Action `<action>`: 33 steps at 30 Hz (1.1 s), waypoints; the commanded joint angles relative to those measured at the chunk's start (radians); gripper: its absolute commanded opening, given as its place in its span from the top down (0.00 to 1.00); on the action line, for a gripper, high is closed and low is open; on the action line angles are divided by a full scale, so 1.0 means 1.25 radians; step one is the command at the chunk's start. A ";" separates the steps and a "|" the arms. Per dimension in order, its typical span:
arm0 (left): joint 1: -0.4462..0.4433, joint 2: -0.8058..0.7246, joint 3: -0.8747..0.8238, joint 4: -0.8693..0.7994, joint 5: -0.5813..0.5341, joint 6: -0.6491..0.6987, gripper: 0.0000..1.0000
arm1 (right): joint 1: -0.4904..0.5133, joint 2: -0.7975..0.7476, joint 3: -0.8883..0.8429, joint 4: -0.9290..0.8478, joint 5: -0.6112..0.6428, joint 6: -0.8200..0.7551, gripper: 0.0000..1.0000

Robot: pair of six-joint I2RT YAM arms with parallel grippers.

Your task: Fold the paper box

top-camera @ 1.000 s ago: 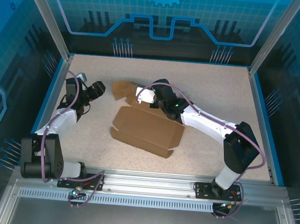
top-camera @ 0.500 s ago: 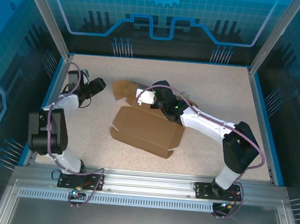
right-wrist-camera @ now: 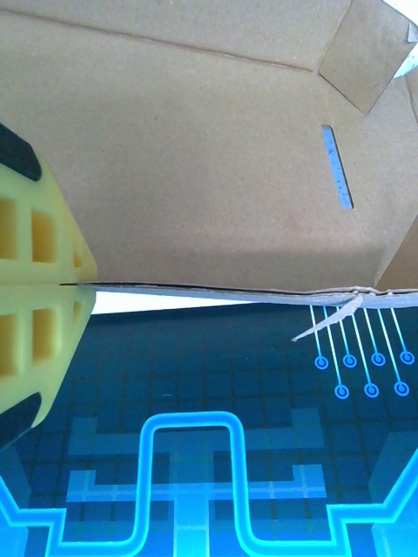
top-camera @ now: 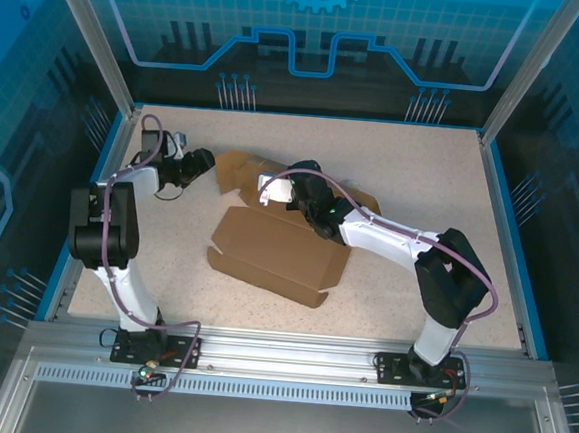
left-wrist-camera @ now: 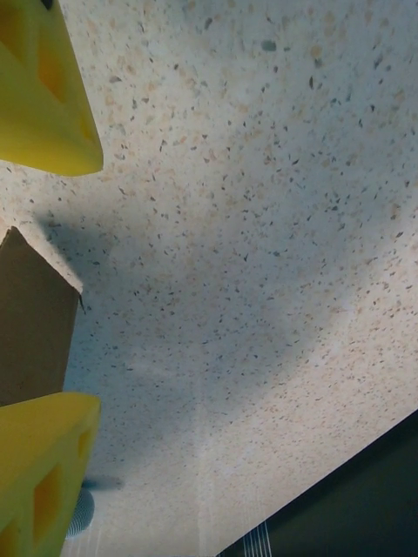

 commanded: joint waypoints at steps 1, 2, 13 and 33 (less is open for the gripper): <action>-0.008 0.018 0.024 -0.006 0.055 0.032 0.32 | 0.015 0.022 0.019 0.007 0.001 -0.016 1.00; -0.010 0.018 0.025 -0.004 0.058 0.037 0.32 | 0.015 0.022 0.020 0.008 0.000 -0.015 1.00; -0.016 0.055 0.072 -0.031 0.050 0.061 0.36 | 0.015 0.023 0.034 -0.005 -0.010 -0.013 1.00; -0.049 -0.010 -0.023 0.034 0.129 0.052 0.36 | 0.017 0.052 0.060 -0.008 0.002 -0.013 1.00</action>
